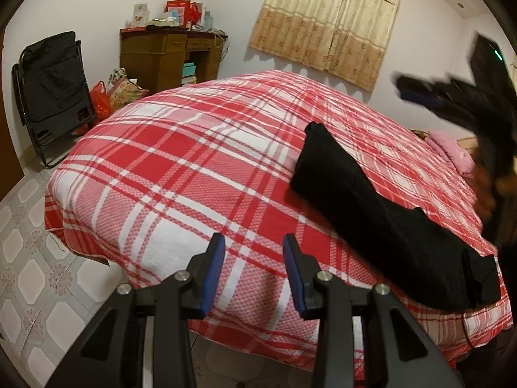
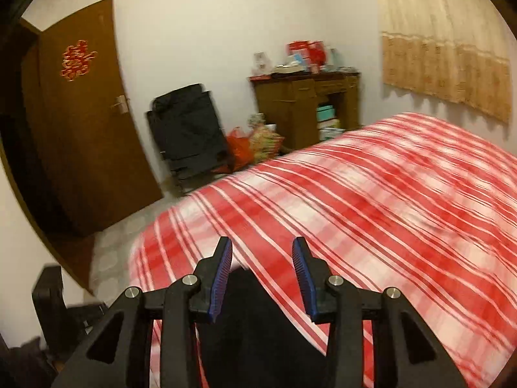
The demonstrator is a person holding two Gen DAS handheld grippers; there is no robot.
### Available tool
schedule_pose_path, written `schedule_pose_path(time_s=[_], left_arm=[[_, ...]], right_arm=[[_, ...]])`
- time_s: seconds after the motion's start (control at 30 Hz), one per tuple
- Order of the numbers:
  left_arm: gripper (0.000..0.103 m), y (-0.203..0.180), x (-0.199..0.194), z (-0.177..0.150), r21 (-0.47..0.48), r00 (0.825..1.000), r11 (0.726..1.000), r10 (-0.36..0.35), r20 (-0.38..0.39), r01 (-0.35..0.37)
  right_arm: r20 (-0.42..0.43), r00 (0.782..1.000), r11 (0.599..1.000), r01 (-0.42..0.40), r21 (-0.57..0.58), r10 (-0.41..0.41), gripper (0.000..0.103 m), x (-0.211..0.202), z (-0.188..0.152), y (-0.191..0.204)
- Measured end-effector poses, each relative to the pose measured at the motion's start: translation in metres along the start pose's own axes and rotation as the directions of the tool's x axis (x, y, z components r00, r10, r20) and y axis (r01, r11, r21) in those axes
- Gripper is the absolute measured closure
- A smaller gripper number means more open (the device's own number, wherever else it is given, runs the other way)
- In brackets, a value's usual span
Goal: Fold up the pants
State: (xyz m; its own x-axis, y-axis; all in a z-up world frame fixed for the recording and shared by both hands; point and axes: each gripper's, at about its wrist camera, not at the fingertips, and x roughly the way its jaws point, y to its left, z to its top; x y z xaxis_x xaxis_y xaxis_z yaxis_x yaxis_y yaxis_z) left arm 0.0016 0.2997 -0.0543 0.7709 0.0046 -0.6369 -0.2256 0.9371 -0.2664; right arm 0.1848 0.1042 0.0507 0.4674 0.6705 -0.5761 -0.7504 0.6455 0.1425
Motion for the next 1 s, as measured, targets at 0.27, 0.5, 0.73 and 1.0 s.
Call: schedule_pose_path(time_s=[0.27, 0.5, 0.73, 1.0], left_arm=[[0.017, -0.022, 0.005, 0.052, 0.143, 0.972, 0.968, -0.218, 0.091, 0.204], [0.012, -0.034, 0.071, 0.085, 0.119, 0.933, 0.925, -0.355, -0.058, 0.36], [0.039, -0.061, 0.096, 0.063, 0.181, 0.936, 0.923, -0.313, -0.164, 0.34], [0.065, -0.084, 0.058, 0.104, 0.118, 0.929, 0.944, -0.272, -0.25, 0.308]], right_arm=[[-0.051, 0.999, 0.952, 0.015, 0.305, 0.0, 0.062, -0.065, -0.099, -0.045], [-0.048, 0.999, 0.898, 0.025, 0.44, -0.004, 0.062, -0.088, -0.148, -0.059], [-0.025, 0.999, 0.863, 0.044, 0.504, -0.037, 0.062, -0.114, -0.171, -0.068], [-0.032, 0.999, 0.832, 0.049, 0.552, -0.037, 0.062, -0.113, -0.185, -0.074]])
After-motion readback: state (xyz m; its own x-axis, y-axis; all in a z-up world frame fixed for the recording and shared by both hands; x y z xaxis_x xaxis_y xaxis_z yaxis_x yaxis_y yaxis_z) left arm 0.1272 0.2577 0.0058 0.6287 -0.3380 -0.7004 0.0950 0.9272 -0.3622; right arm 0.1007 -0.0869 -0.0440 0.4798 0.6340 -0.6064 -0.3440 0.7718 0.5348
